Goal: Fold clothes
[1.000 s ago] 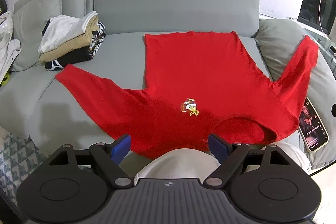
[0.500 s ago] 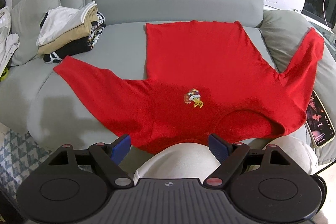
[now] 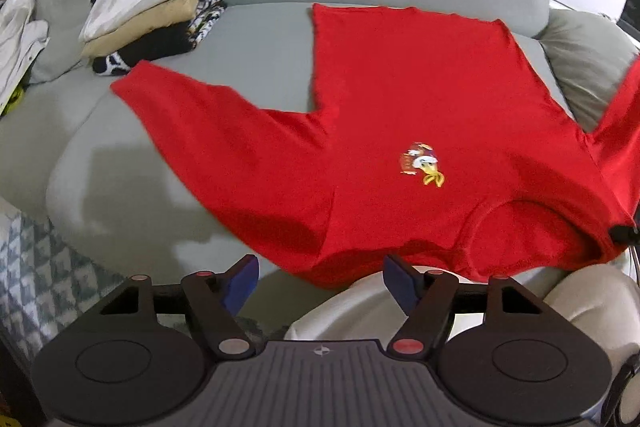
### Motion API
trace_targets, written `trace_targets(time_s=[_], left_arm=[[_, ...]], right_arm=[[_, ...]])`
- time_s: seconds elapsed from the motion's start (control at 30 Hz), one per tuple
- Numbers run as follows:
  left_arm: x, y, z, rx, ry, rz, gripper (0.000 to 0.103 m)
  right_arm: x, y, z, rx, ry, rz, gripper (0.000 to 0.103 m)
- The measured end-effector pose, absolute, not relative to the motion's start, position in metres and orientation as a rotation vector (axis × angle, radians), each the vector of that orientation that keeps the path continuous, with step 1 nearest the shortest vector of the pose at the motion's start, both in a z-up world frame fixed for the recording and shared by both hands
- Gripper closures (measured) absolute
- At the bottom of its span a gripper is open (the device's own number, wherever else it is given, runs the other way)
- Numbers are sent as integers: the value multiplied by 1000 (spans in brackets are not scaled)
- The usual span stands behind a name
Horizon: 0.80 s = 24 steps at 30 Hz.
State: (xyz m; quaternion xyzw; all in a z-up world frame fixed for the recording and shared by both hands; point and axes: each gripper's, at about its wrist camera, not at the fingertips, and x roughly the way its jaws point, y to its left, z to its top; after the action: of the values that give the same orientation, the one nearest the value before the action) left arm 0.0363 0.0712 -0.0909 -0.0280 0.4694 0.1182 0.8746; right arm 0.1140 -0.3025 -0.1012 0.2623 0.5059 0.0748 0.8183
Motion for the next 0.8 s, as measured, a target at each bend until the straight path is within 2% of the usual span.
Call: trace_targets(time_s=[0.03, 0.13, 0.2, 0.23, 0.33, 0.43, 0.5, 0.57, 0.67, 0.8], left_arm=[[37, 71, -89, -54, 983, 251, 33], [40, 69, -83, -38, 994, 264, 33], [40, 65, -73, -33, 976, 248, 32], [40, 63, -67, -31, 965, 238, 30], [40, 55, -43, -30, 912, 206, 28], [37, 46, -21, -80, 878, 156, 27], [36, 39, -10, -112, 862, 109, 24], [37, 27, -7, -95, 858, 86, 23], [44, 6, -15, -45, 883, 62, 23], [56, -14, -37, 2, 945, 48, 23]], right_arm=[[112, -308, -99, 563, 1080, 122, 103], [99, -330, -76, 556, 1061, 12, 91], [82, -355, -48, 623, 964, 19, 90], [74, -366, -34, 659, 917, 25, 86], [51, -400, 12, 733, 770, 36, 54], [37, -422, 48, 760, 674, 61, 46], [34, -432, 63, 757, 642, 53, 45], [33, -441, 74, 740, 619, 30, 31], [44, -450, 73, 671, 641, -42, 30], [67, -460, 35, 682, 738, -80, 30]])
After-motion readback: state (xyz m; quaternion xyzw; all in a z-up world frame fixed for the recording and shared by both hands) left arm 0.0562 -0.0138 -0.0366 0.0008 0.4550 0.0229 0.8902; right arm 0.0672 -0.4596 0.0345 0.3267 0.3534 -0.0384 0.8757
